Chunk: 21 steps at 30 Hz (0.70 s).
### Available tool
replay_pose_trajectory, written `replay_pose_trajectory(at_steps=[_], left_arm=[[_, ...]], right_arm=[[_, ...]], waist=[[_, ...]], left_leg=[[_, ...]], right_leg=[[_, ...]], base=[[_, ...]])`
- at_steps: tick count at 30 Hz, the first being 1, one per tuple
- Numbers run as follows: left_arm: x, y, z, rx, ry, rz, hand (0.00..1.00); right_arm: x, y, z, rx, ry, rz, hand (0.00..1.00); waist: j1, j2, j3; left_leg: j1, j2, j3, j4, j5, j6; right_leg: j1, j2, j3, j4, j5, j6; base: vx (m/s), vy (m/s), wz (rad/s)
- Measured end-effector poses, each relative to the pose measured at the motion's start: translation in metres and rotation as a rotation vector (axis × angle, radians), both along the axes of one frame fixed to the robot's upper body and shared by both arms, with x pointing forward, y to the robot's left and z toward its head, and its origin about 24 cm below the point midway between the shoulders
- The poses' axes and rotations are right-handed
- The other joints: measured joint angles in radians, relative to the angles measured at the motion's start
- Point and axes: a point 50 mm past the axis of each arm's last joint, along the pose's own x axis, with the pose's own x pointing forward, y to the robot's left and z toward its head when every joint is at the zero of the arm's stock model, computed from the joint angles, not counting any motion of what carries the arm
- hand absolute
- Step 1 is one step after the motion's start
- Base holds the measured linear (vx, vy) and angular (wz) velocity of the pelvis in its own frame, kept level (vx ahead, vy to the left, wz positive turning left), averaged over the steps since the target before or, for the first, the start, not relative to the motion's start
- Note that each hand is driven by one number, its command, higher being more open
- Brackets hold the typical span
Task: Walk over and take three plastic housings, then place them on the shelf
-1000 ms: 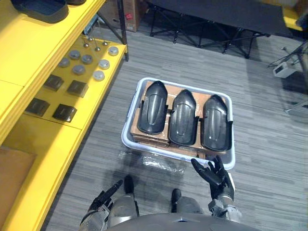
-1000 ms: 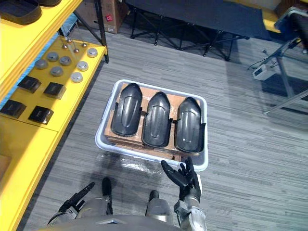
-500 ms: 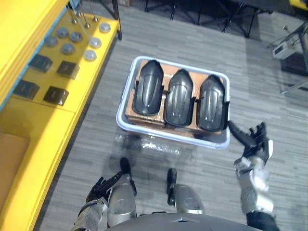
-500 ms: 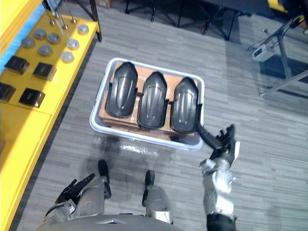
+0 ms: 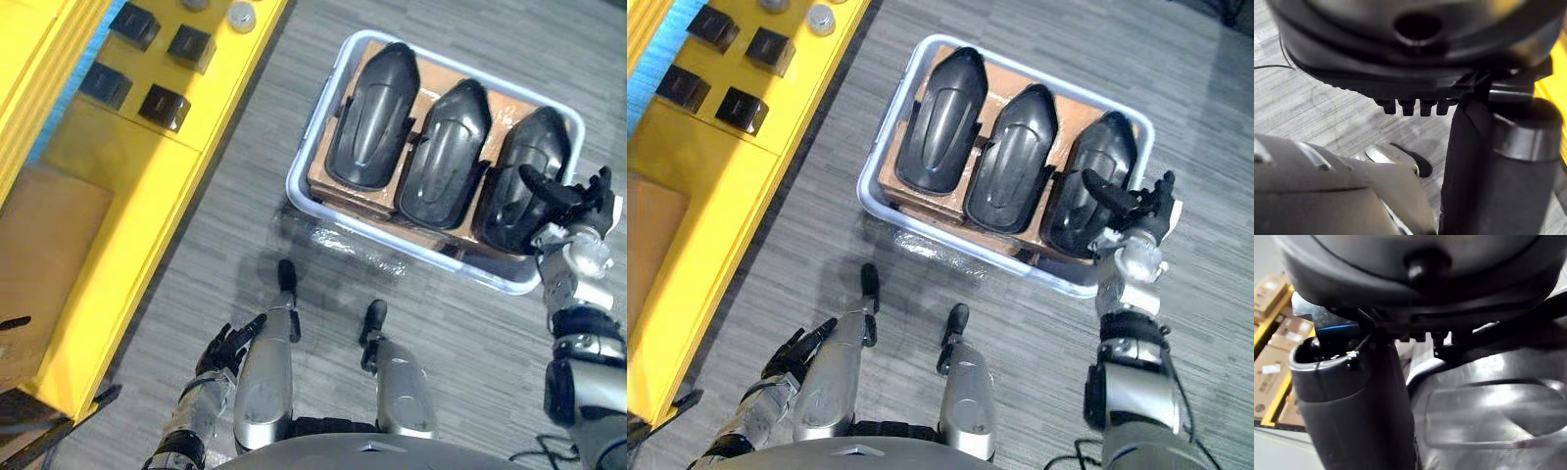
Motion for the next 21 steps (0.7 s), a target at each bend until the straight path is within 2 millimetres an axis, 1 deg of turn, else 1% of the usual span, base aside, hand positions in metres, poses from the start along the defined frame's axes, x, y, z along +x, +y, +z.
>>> replay_pose_trajectory(at_steps=[1,3,5,7,8,10,11,12,15,19,21], left_arm=[[-0.001,0.0,-0.001,0.001,0.002,0.002,1.0],[-0.002,0.001,-0.001,0.003,0.001,0.007,1.0],[0.001,-0.002,-0.002,-0.004,0.001,-0.004,1.0],[0.003,-0.004,-0.001,-0.011,-0.004,-0.015,1.0],[0.005,-0.007,-0.002,-0.016,-0.002,-0.024,1.0],[0.005,-0.009,-0.002,-0.021,0.0,-0.031,1.0],[0.005,-0.009,-0.002,-0.023,-0.001,-0.033,1.0],[0.005,-0.009,-0.002,-0.023,-0.001,-0.034,1.0],[0.005,-0.01,-0.003,-0.029,-0.001,-0.028,1.0],[0.005,-0.011,-0.003,-0.037,0.002,-0.026,1.0],[0.005,-0.011,-0.003,-0.036,0.003,-0.027,1.0]], right_arm=[[0.0,-0.008,0.005,-0.012,0.018,-0.023,1.0],[-0.001,-0.017,0.011,-0.017,0.041,-0.045,1.0],[-0.003,-0.027,0.016,-0.009,0.067,-0.082,1.0],[-0.003,-0.031,0.021,-0.037,0.095,-0.096,1.0],[-0.005,-0.036,0.023,-0.049,0.115,-0.11,1.0],[-0.004,-0.036,0.025,-0.068,0.136,-0.117,1.0],[-0.003,-0.036,0.027,-0.074,0.148,-0.118,1.0],[-0.003,-0.036,0.028,-0.072,0.152,-0.118,0.0],[-0.001,-0.037,0.03,-0.088,0.189,-0.13,0.0],[-0.013,-0.052,0.034,-0.117,0.254,-0.181,0.0],[-0.015,-0.056,0.034,-0.123,0.288,-0.194,0.0]], waist=[[0.0,0.008,0.002],[0.002,0.014,0.005],[0.005,0.03,0.01],[0.006,0.04,0.012],[0.005,0.051,0.016],[0.006,0.056,0.015],[0.008,0.056,0.015],[0.009,0.057,0.015],[0.011,0.057,0.015],[0.018,0.058,0.014],[0.018,0.06,0.014]], left_leg=[[-0.012,-0.008,-0.007,0.003,0.001,0.002],[-0.024,-0.015,-0.012,0.007,0.003,0.005],[-0.039,-0.024,-0.023,0.019,0.003,0.005],[-0.05,-0.03,-0.028,0.021,0.007,0.009],[-0.05,-0.037,-0.035,0.021,0.01,0.01],[-0.05,-0.039,-0.036,0.019,0.013,0.009],[-0.051,-0.039,-0.036,0.015,0.018,0.008],[-0.05,-0.039,-0.036,0.012,0.021,0.008],[-0.048,-0.041,-0.037,-0.014,0.039,0.003],[-0.043,-0.042,-0.039,-0.049,0.065,0.002],[-0.034,-0.042,-0.037,-0.057,0.069,0.0]], right_leg=[[-0.014,-0.009,-0.005,0.019,-0.008,0.002],[-0.031,-0.019,-0.007,0.041,-0.018,0.004],[-0.046,-0.029,-0.015,0.072,-0.032,0.003],[-0.062,-0.037,-0.019,0.094,-0.042,0.004],[-0.065,-0.046,-0.026,0.114,-0.053,0.004],[-0.072,-0.05,-0.026,0.128,-0.061,0.003],[-0.079,-0.052,-0.025,0.138,-0.071,-0.003],[-0.082,-0.052,-0.025,0.142,-0.072,-0.003],[-0.1,-0.061,-0.023,0.162,-0.082,-0.006],[-0.114,-0.062,-0.024,0.174,-0.083,-0.009],[-0.114,-0.062,-0.021,0.181,-0.083,-0.009]], base=[[-0.01,0.047,0.21],[0.0,0.027,0.16],[-0.01,0.021,0.18],[-0.02,0.012,0.15],[-0.03,0.01,0.18],[-0.03,-0.006,0.09],[0.0,0.0,0.0],[0.0,0.0,0.0],[0.0,-0.007,0.01],[0.0,-0.014,0.02],[0.02,-0.014,-0.01]])
